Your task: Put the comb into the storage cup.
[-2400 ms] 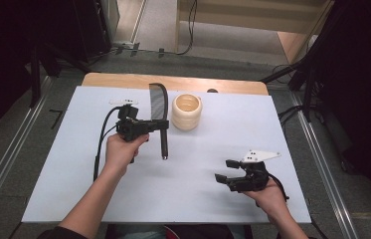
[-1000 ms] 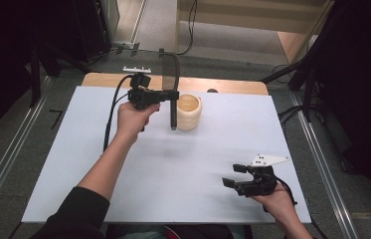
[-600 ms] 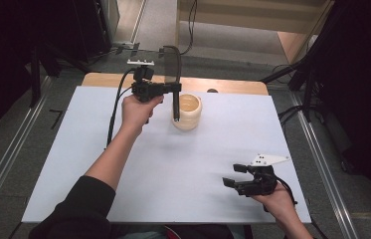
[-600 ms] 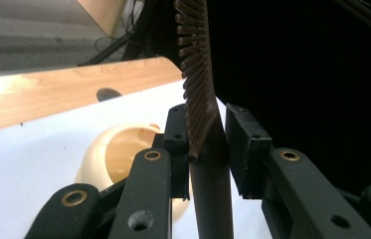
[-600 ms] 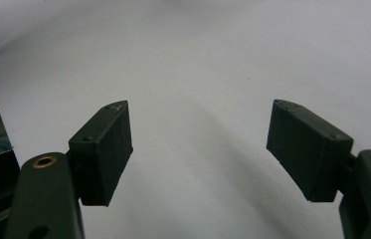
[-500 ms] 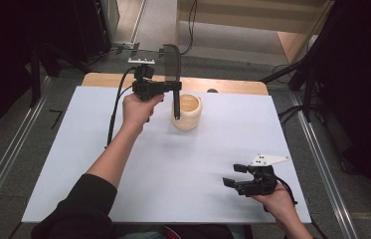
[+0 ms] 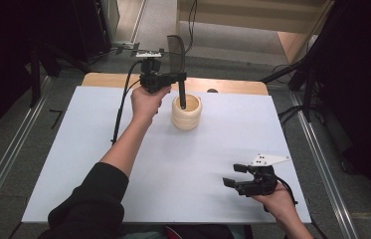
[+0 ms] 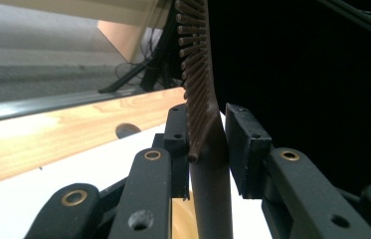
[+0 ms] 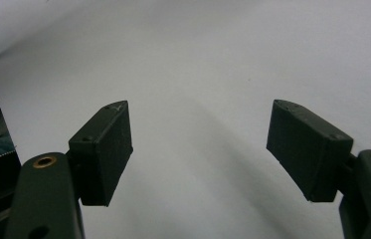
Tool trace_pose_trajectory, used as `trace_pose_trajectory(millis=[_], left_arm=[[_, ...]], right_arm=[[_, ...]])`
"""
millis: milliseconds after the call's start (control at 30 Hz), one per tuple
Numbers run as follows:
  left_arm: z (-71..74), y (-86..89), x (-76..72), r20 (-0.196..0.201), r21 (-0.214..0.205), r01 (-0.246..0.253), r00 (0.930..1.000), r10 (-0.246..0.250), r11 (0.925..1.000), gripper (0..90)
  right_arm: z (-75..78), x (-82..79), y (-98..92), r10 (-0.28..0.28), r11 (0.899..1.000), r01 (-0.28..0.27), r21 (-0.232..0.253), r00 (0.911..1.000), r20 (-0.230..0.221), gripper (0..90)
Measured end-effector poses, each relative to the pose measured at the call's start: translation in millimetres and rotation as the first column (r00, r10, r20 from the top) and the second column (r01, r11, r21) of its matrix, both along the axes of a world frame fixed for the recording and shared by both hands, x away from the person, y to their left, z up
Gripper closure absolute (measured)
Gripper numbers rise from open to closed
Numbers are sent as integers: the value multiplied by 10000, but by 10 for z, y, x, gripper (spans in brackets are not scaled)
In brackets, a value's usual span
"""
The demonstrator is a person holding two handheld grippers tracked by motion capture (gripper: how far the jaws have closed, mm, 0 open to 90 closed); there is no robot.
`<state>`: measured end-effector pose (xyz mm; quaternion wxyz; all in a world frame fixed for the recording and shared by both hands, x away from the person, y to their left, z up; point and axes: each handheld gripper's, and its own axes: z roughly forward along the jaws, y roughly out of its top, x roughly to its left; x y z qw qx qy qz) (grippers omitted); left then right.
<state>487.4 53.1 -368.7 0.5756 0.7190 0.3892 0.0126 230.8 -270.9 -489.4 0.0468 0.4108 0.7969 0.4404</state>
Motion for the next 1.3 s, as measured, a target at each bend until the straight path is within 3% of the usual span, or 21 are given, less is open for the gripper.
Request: trace_pose_trajectory(millis=[100,333,600,800,1033,1300], left_arm=[[-33,-11,48,-42,-232,-194,9998,193,9995,735],[-87,-82,113,504,4,-466,9976,465,9989,736],[-166,-143,163,674,83,-599,9960,592,9982,735],[-249,-165,201,555,220,-521,9972,508,9984,735],[-317,-226,191,686,470,-347,9971,315,9983,735],[-435,-236,180,614,406,-197,9980,172,9990,734]], right_arm=[[5,-7,-2,0,10000,0,48,10000,-12,240],[9,-14,-15,-38,10000,38,40,10000,26,240],[12,-15,-23,-107,9999,107,106,9999,35,240],[17,-18,-24,-99,9999,98,131,9999,43,240],[19,-19,-25,-73,9998,72,186,10000,49,240],[18,-16,-21,-53,9999,53,141,10000,36,240]])
